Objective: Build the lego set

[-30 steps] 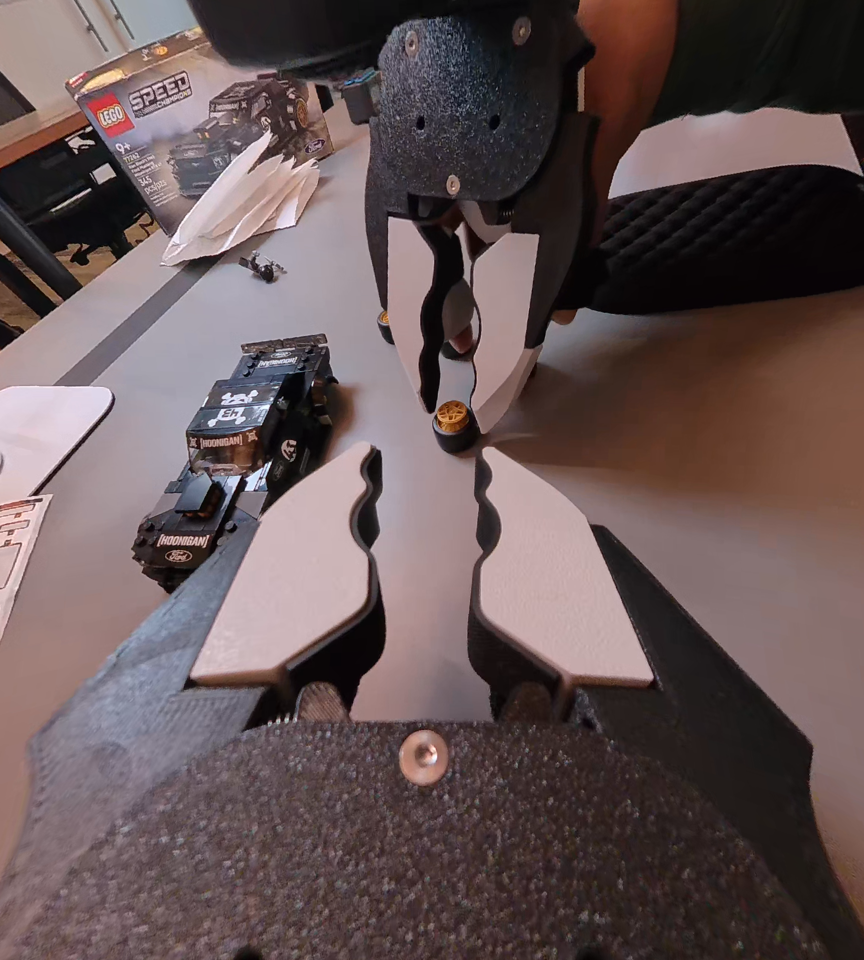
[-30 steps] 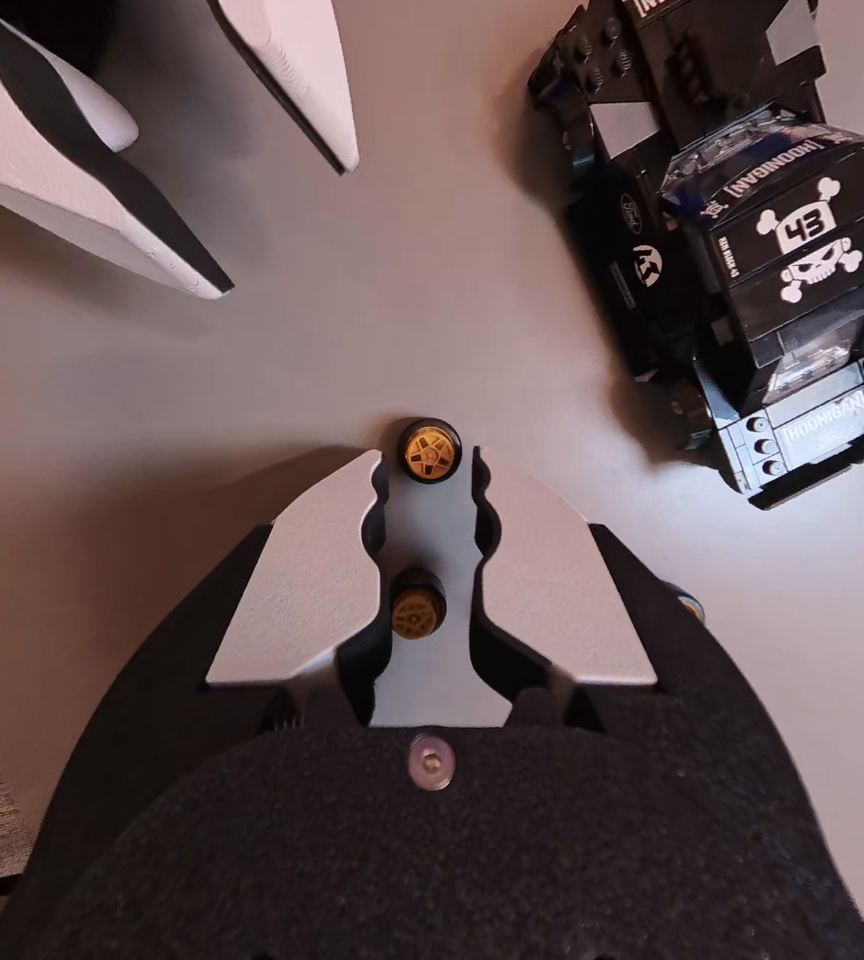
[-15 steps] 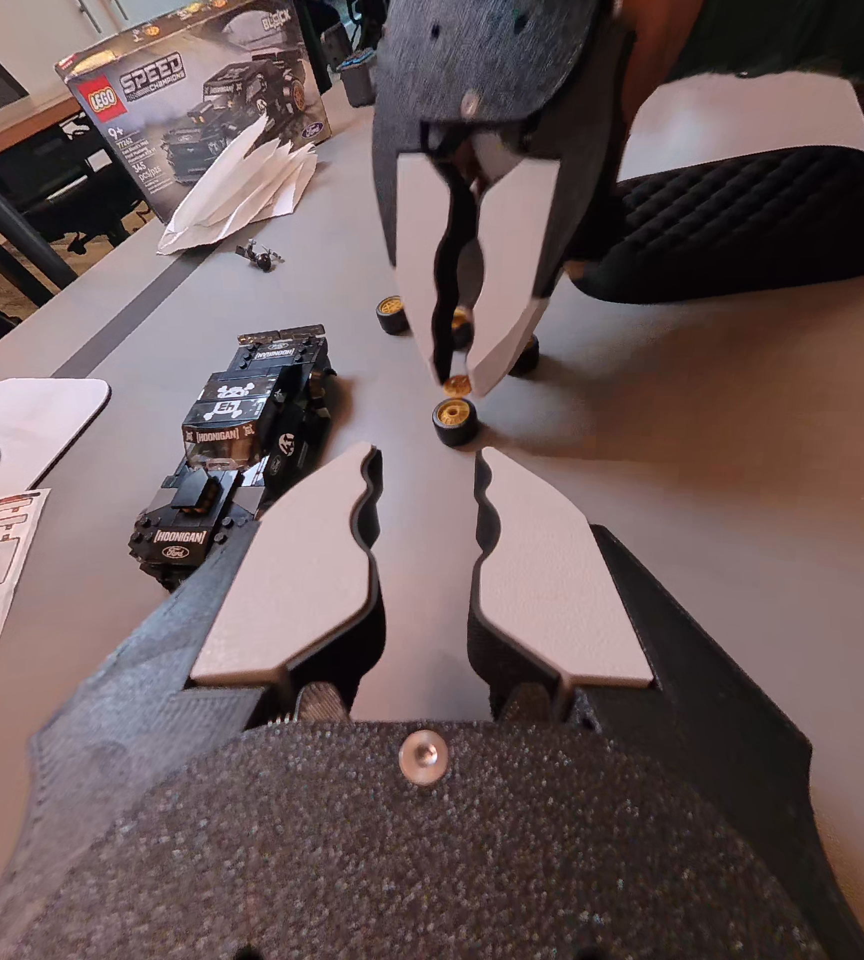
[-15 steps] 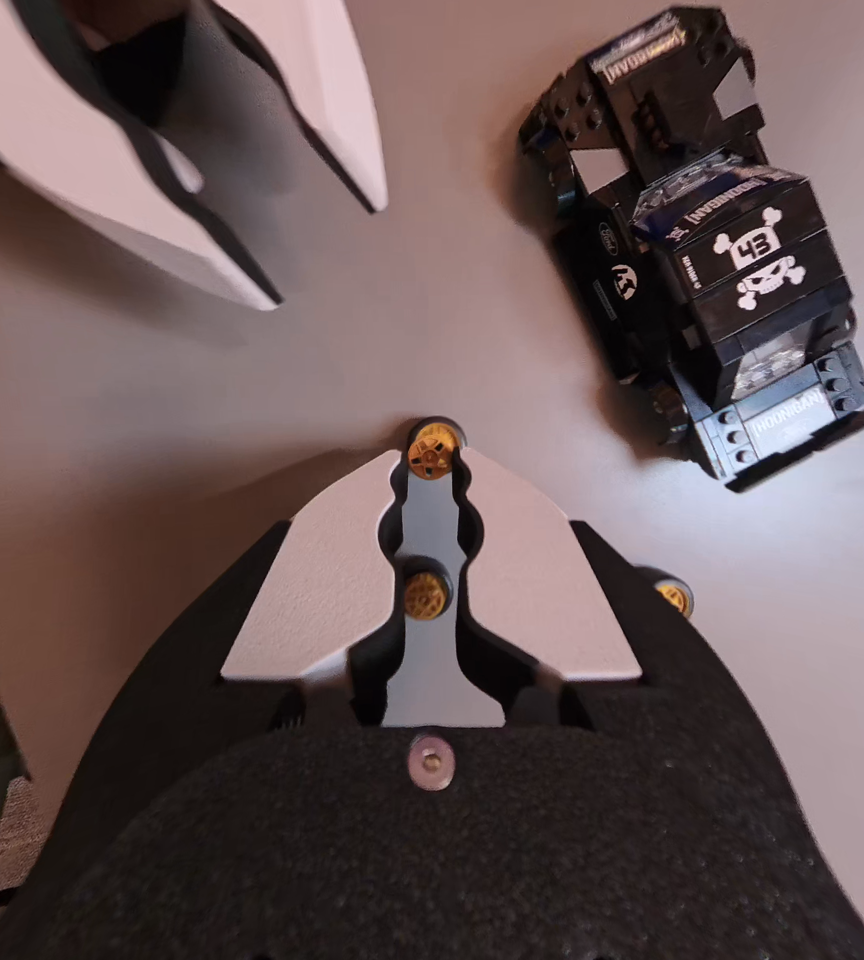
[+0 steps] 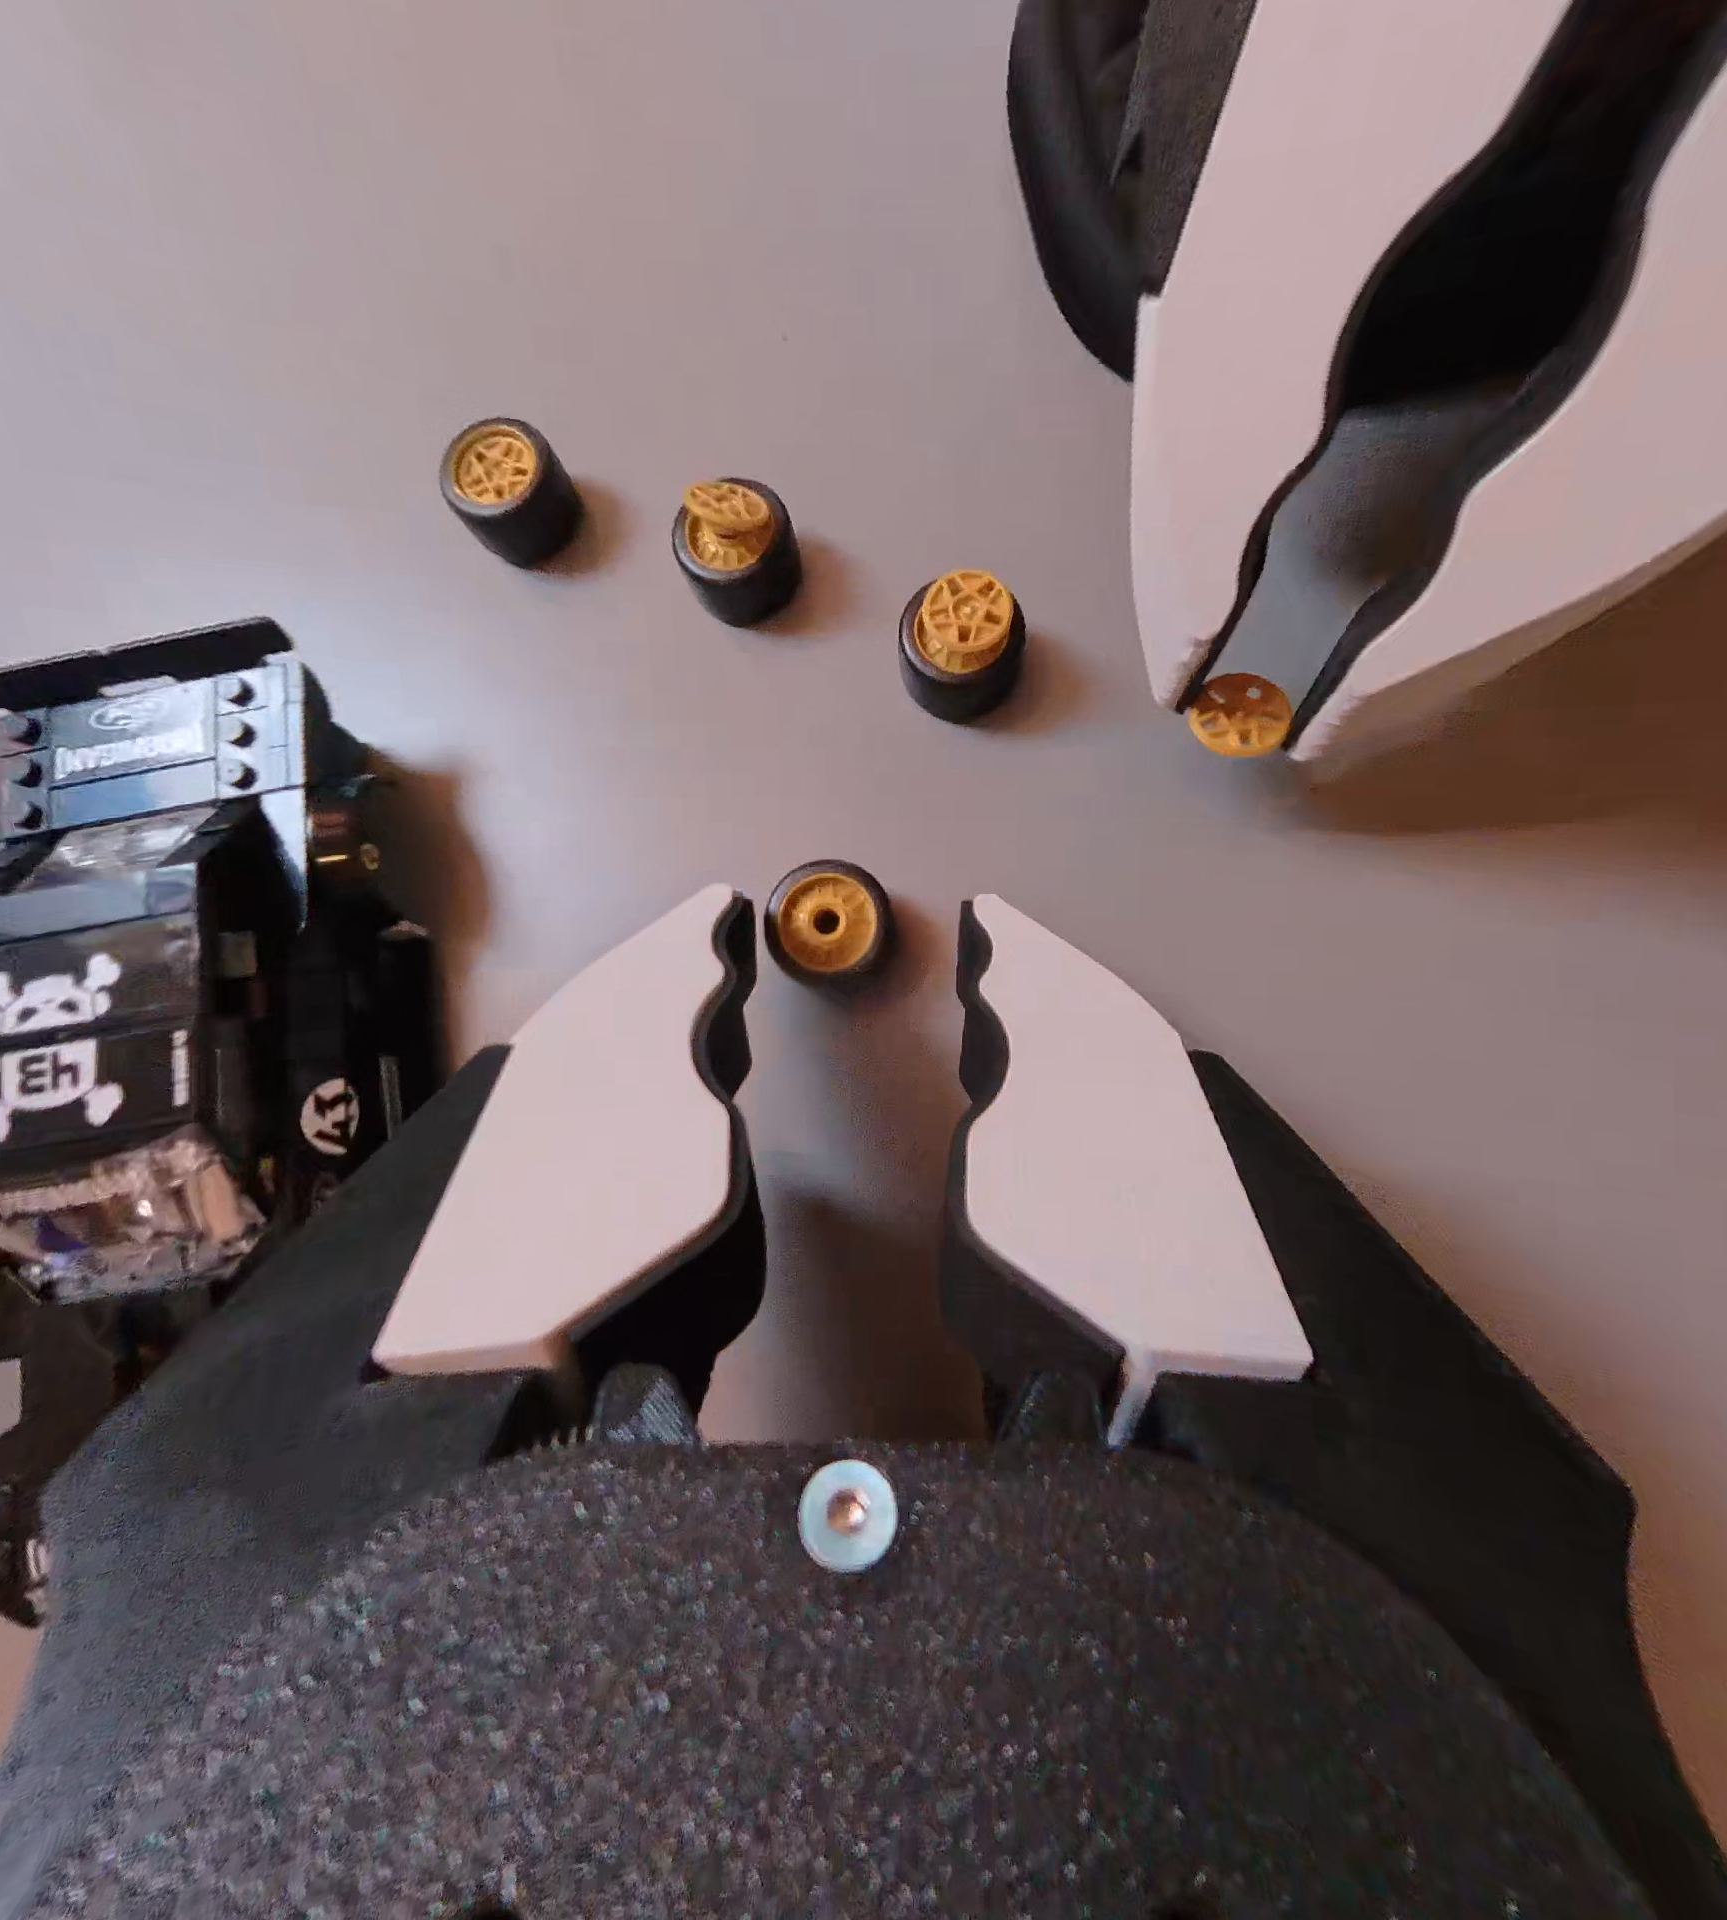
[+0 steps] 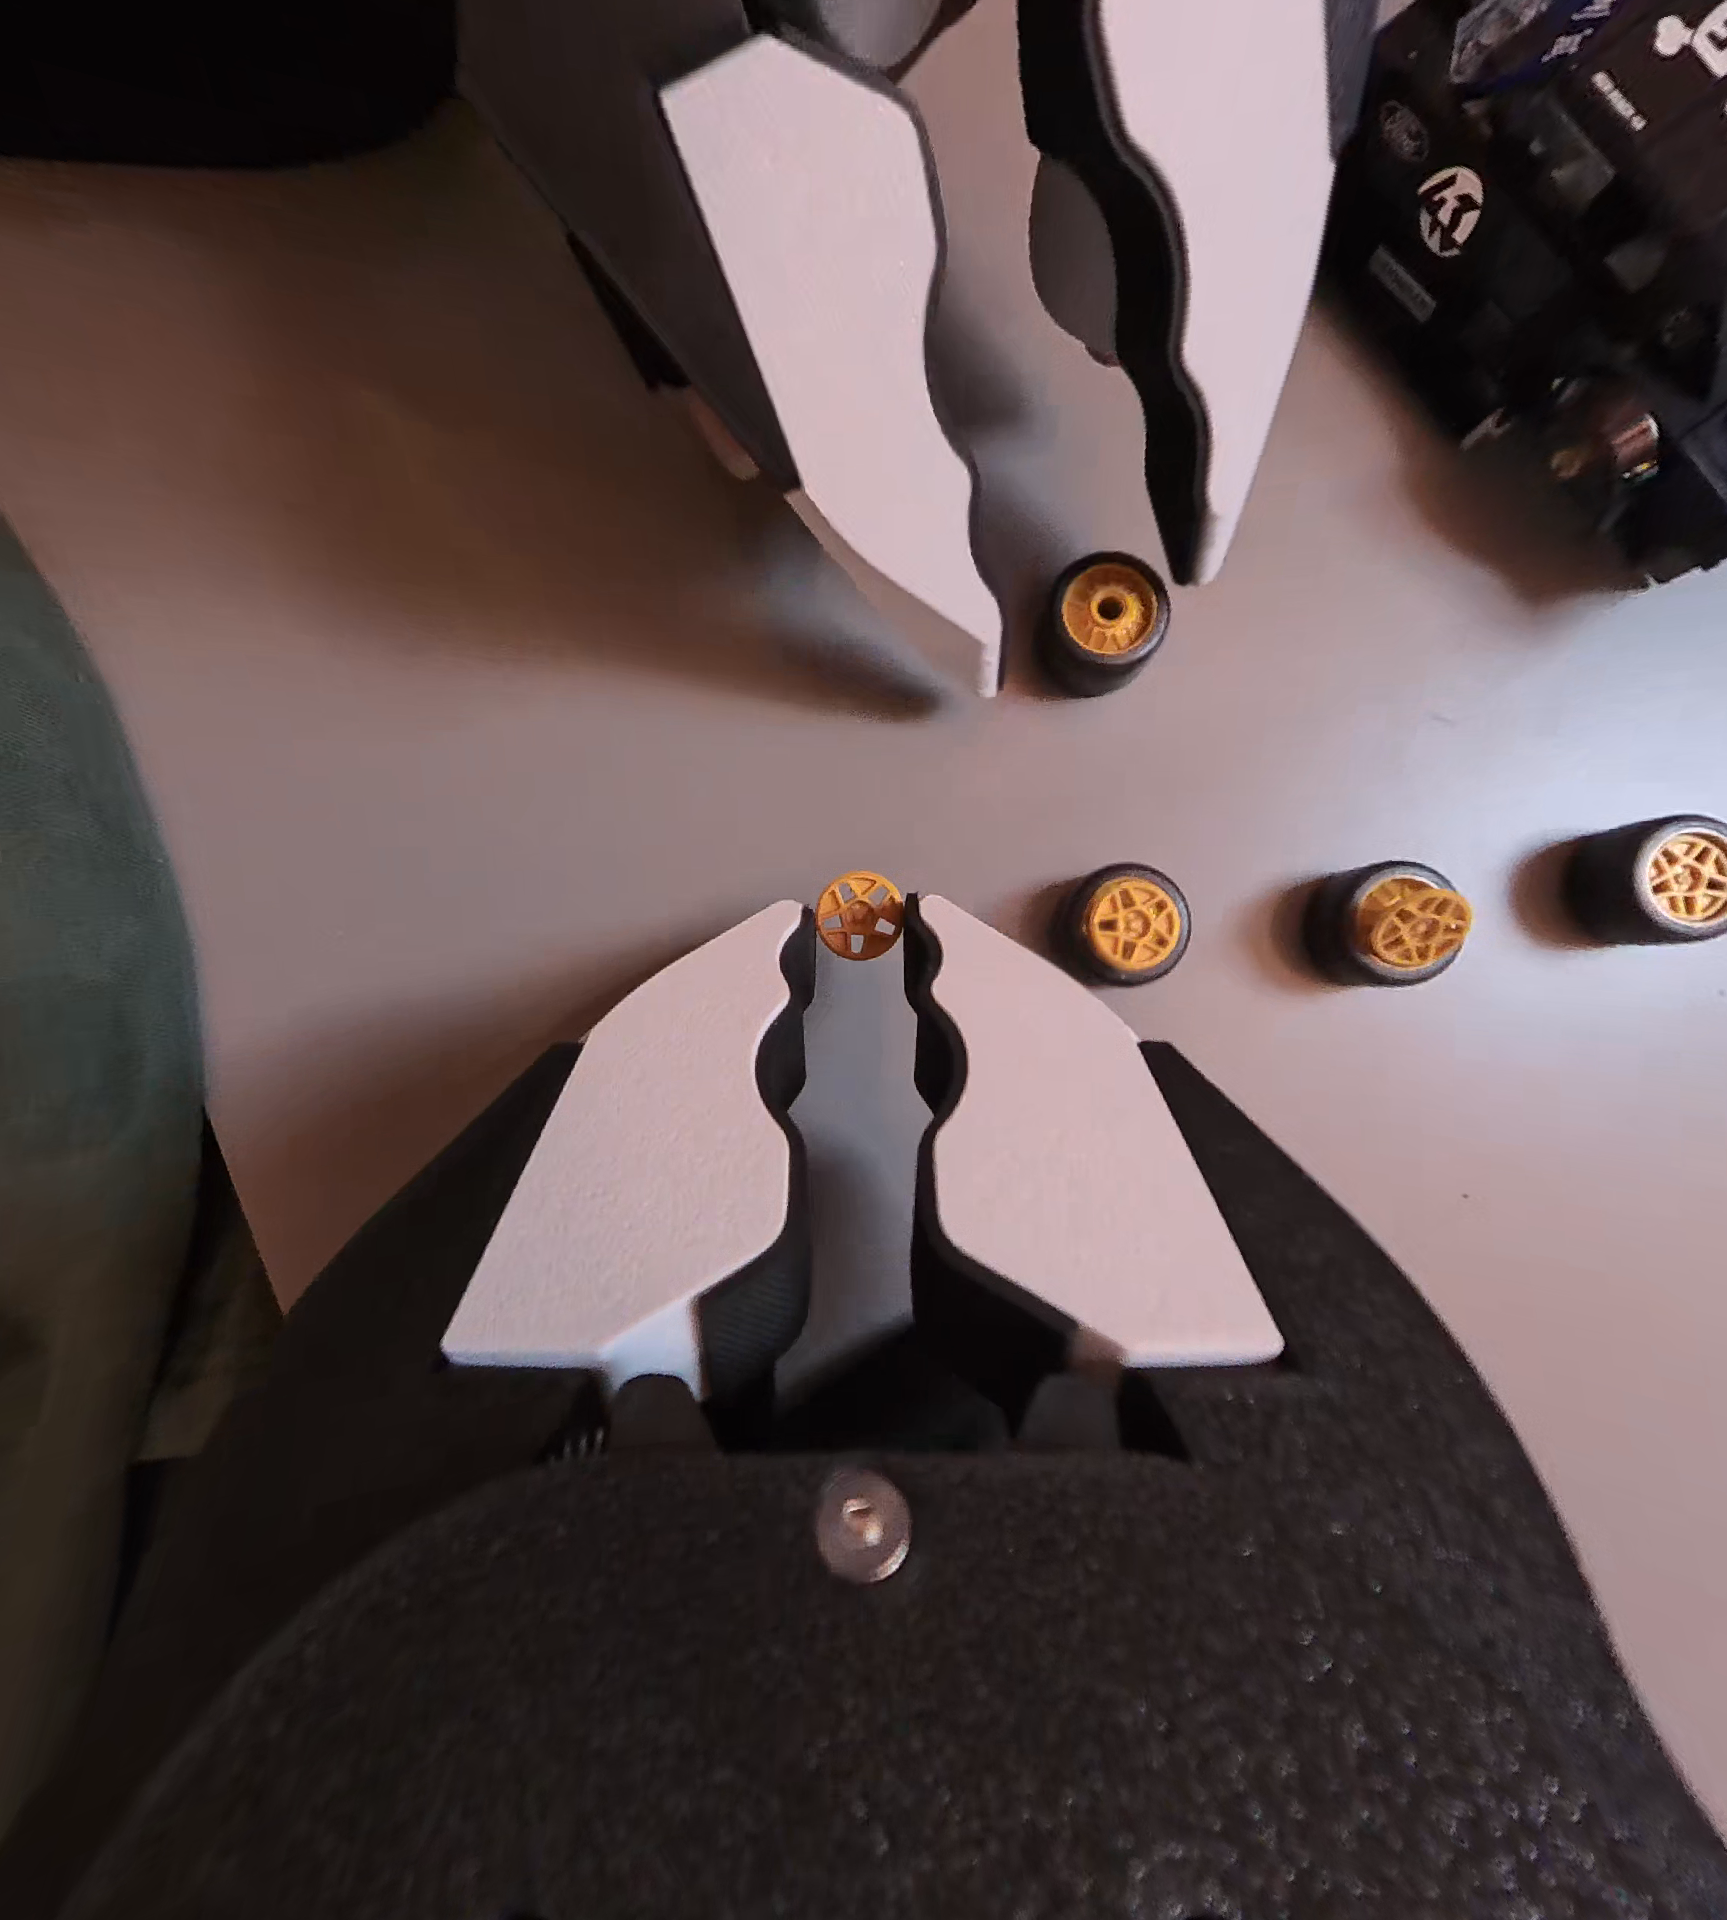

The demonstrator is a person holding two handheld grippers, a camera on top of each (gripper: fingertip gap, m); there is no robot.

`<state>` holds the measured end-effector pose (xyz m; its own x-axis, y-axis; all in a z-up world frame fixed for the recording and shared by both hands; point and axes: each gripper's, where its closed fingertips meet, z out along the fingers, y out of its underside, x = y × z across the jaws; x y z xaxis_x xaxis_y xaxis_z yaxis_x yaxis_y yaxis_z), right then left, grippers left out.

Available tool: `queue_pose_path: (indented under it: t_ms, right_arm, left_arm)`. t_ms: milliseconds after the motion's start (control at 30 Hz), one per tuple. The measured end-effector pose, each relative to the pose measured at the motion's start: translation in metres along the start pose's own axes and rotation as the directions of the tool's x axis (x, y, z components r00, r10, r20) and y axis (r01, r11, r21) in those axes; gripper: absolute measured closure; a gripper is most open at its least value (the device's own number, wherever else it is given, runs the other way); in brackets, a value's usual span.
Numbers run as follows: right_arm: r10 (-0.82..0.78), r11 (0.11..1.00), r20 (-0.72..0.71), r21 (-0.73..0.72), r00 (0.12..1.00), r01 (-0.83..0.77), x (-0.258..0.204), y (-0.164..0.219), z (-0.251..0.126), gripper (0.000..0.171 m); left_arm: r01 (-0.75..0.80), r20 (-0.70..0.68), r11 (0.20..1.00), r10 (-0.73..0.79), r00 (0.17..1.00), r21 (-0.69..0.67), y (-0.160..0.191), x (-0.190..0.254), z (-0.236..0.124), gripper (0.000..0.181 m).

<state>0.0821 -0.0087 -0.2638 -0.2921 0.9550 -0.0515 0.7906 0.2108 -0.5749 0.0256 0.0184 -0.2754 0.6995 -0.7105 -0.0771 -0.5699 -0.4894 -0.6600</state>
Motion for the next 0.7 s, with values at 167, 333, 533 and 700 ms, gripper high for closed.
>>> queue_pose_path:
  t_ms: [167,333,533,700]
  right_arm:
    - [0.022,0.999,-0.017,0.028,1.000,-0.022,0.005,0.001,0.002,0.155]
    - [0.027,0.995,-0.024,0.098,0.999,-0.024,0.007,-0.008,0.003,0.155]
    - [-0.005,0.986,-0.013,0.169,1.000,0.007,0.006,-0.021,0.003,0.155]
    - [-0.076,0.970,0.040,0.236,0.996,0.064,-0.010,-0.040,0.003,0.155]
  left_arm:
    - [-0.002,0.027,0.999,0.003,1.000,-0.053,0.004,-0.004,0.007,0.155]
    - [0.235,-0.120,0.968,-0.223,0.967,0.090,0.001,0.010,-0.006,0.156]
    - [0.638,-0.483,0.741,-0.490,0.726,0.207,-0.018,0.026,-0.044,0.156]
    - [0.799,-0.655,0.576,-0.539,0.529,0.171,-0.028,0.034,-0.054,0.156]
